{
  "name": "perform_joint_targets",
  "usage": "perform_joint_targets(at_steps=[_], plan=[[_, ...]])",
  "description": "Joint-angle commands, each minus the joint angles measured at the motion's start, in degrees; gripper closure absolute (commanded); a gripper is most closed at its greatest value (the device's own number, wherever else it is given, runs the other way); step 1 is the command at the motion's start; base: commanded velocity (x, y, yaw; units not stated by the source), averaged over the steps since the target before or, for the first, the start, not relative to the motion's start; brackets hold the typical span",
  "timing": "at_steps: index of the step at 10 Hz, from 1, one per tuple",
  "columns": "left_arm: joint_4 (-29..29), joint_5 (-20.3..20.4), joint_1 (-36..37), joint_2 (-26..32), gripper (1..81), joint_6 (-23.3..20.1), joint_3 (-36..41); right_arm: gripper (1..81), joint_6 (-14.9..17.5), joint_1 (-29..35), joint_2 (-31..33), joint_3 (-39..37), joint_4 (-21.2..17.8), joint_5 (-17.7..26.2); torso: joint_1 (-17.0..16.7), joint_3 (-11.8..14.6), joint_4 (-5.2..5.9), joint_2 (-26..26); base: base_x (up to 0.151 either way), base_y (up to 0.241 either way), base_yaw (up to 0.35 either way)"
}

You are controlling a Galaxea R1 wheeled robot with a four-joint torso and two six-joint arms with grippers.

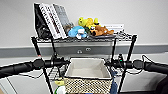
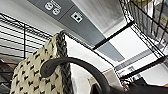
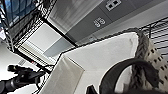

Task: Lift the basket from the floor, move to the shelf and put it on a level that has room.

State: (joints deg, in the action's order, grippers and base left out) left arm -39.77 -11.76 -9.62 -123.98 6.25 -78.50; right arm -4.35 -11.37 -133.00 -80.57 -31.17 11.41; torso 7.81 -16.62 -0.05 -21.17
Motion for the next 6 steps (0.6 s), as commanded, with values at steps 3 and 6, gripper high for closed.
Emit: perform_joint_targets(at_steps=[3,6], plan=[[-0.23,1.30,10.10,-2.33,81.1,-0.89,-3.93,81.1,0.40,11.93,-3.53,-6.17,1.55,-0.95,0.00,-0.02,0.00,0.00,0.000,0.000,0.000],[0.74,1.30,9.05,-4.35,81.1,-0.89,-5.79,81.1,0.40,13.08,-3.88,-8.18,1.46,-0.78,0.02,-0.02,0.00,0.02,0.000,0.000,0.000]])
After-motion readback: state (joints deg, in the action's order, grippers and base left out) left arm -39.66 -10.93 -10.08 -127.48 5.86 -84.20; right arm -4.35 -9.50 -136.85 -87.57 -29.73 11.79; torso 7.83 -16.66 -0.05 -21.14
